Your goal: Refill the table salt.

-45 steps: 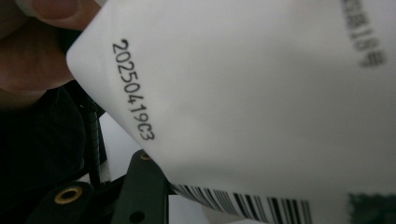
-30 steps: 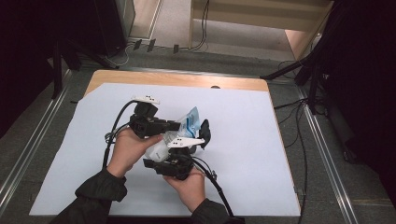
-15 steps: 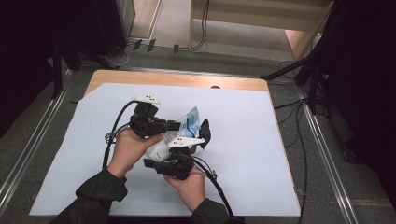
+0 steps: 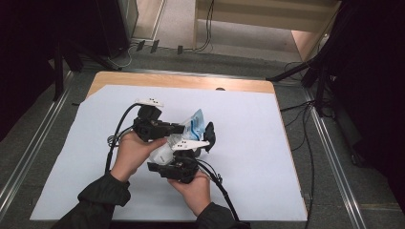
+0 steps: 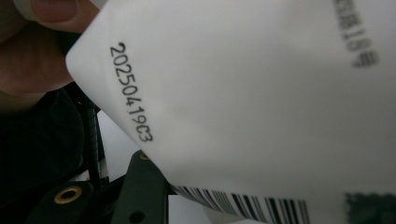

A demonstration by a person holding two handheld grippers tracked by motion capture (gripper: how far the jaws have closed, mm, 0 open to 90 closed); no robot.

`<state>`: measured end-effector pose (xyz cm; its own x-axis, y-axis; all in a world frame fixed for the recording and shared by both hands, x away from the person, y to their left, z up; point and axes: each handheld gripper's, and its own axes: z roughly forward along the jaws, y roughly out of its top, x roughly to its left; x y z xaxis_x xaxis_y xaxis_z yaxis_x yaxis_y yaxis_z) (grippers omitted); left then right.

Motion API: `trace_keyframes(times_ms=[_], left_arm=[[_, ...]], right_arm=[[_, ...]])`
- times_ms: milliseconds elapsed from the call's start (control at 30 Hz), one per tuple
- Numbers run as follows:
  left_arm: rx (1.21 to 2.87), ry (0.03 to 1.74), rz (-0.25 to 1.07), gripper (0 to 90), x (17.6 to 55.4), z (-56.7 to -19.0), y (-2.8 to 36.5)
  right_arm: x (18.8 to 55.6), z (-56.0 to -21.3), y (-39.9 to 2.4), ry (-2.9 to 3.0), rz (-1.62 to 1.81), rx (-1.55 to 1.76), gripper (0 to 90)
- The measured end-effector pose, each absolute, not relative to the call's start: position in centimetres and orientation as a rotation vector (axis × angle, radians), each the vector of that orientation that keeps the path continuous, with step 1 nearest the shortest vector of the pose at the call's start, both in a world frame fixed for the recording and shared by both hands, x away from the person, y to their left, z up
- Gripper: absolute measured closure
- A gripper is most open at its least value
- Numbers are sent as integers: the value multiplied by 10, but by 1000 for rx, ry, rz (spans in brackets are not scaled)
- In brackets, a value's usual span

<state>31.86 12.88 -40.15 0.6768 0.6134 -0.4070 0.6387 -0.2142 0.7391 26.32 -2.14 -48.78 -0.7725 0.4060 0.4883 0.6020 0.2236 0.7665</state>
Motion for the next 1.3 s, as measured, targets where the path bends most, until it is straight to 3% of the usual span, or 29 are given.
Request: trace_keyframes(times_ms=[1300], left_arm=[[1882,1005,-7,881,321,-403,127]], right_arm=[[269,-489,-21,-2309,-1562,-970,641]])
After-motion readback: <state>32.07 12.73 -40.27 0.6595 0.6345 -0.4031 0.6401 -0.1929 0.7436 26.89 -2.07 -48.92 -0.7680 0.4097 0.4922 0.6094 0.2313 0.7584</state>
